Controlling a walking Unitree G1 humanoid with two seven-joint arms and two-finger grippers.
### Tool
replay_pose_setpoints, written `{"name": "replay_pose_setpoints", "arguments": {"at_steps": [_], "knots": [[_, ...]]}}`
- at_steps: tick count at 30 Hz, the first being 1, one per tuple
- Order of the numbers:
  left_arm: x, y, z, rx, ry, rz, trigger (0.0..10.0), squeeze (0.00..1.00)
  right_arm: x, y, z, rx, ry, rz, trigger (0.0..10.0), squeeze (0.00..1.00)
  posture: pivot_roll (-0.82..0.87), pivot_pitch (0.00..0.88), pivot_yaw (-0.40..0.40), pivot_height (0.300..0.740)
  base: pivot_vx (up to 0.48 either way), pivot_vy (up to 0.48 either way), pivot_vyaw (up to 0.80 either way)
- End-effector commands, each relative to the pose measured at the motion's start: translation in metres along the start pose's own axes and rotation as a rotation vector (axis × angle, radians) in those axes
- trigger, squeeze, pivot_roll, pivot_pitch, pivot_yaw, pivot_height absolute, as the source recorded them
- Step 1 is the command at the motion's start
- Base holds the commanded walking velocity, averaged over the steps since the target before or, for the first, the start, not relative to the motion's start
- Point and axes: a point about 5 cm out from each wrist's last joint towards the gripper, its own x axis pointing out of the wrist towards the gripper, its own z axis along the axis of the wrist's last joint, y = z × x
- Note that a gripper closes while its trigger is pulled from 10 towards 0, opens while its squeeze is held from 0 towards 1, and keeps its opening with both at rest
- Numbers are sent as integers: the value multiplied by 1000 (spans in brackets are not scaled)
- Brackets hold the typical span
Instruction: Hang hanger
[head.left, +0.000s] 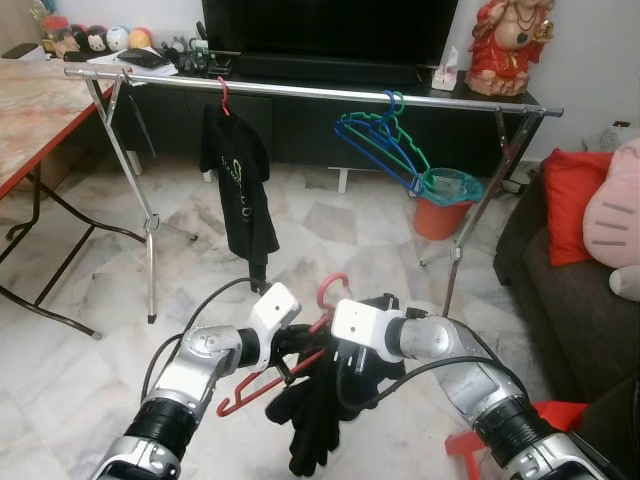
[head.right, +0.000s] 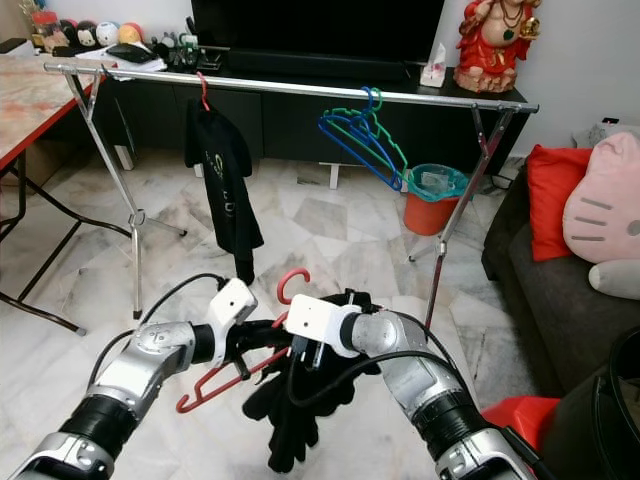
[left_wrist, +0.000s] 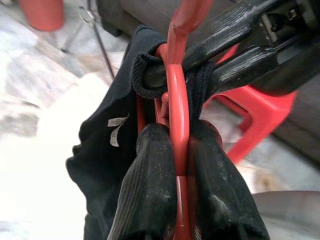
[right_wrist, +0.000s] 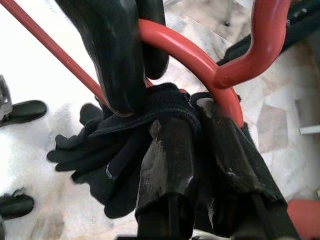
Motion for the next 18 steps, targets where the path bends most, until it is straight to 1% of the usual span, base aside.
{"name": "replay_pose_setpoints", "arguments": {"at_steps": [1, 3, 4, 5, 7, 8, 9, 10, 11, 16, 17, 18], "knots": [[15, -22, 11, 8, -54, -184, 10000, 0, -2, -7, 19, -42, -77, -26, 10000, 0, -20, 0, -36, 740, 0, 0, 0], [15, -24, 11, -4, -56, -203, 10000, 0, -4, -6, 19, -53, -83, -12, 10000, 0, -19, 0, -35, 740, 0, 0, 0], [15, -27, 10, -8, -50, -237, 10000, 0, -8, -9, 16, -78, -75, -7, 10000, 0, -19, 0, -35, 740, 0, 0, 0], [15, -28, 10, -8, -46, -247, 10000, 0, -10, -10, 15, -89, -69, -8, 10000, 0, -19, 0, -35, 740, 0, 0, 0], [13, -29, 7, -1, -30, -262, 10000, 0, -20, -24, 5, -123, -15, -47, 10000, 0, -25, 0, -31, 740, 0, 0, 0], [11, -28, 7, 0, -22, -257, 10000, 0, -28, -36, -4, -154, 40, -85, 10000, 0, -26, 0, -31, 740, 0, 0, 0], [11, -28, 7, -1, -19, -255, 10000, 0, -31, -41, -7, -168, 65, -105, 10000, 0, -26, 0, -31, 740, 0, 0, 0], [11, -28, 7, -1, -19, -255, 10000, 0, -31, -41, -7, -168, 65, -105, 10000, 0, -26, 0, -31, 740, 0, 0, 0], [10, -28, 7, -2, -13, -254, 10000, 0, -36, -49, -12, -182, 97, -132, 10000, 0, -27, 0, -30, 740, 0, 0, 0], [7, -26, 6, -4, 3, -259, 10000, 0, -47, -68, -19, -190, 140, -217, 10000, 0, -26, 0, -30, 740, 0, 0, 0], [4, -22, 5, 7, 14, -237, 10000, 0, -51, -73, -22, -192, 163, -250, 10000, 0, -22, 0, -29, 740, 0, 0, 0], [3, -21, 5, 13, 21, -223, 10000, 0, -52, -75, -24, -194, 173, -263, 10000, 0, -22, 0, -29, 740, 0, 0, 0]]}}
